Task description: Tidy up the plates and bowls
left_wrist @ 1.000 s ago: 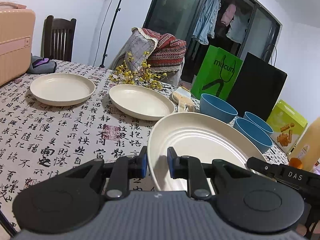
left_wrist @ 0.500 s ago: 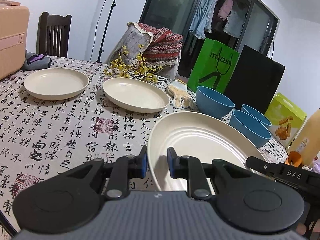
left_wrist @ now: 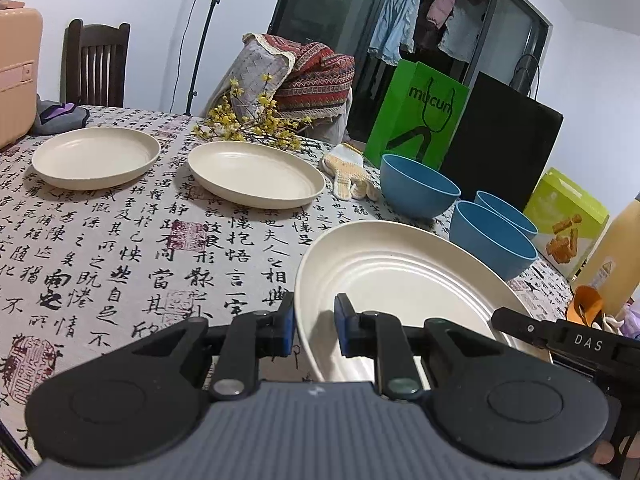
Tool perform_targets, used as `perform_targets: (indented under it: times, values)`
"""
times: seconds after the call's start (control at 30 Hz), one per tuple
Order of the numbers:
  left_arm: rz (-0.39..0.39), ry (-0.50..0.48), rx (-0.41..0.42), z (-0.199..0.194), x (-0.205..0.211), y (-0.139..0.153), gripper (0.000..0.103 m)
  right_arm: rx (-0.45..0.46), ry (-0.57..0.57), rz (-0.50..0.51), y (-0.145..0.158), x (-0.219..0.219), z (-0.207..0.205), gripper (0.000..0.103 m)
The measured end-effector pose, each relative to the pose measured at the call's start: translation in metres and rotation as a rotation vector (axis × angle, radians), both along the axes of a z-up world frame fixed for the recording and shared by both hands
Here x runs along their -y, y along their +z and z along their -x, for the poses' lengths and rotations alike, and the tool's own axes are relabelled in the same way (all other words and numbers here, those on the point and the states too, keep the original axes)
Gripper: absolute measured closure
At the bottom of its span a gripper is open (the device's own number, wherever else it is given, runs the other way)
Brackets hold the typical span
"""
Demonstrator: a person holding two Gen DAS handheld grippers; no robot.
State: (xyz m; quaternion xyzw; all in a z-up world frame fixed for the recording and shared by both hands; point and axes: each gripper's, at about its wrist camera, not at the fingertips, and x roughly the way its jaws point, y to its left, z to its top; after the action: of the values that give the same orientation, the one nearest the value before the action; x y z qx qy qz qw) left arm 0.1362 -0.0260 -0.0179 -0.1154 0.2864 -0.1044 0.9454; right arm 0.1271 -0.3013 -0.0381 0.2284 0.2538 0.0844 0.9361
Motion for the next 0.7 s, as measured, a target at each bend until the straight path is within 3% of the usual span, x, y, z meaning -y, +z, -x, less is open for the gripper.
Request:
perform_targets:
  times: [0.7]
  values:
    - [-0.026, -0.033, -0.036, -0.002, 0.017, -0.017, 0.083, -0.035, -0.024, -0.003, -0.018, 0.016, 0.002, 0.094]
